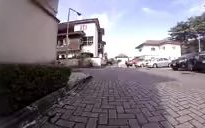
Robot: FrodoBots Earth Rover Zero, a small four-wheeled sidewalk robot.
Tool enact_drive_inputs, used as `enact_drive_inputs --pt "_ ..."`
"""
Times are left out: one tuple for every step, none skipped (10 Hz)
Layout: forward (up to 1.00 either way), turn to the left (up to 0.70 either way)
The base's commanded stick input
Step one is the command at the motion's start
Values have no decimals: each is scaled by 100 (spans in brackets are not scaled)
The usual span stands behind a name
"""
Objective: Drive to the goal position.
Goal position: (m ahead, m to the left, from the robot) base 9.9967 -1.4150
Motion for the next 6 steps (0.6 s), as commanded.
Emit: enact_drive_inputs --pt "69 -25" --pt "69 1" --pt "69 3" --pt "69 3" --pt "69 3" --pt "69 3"
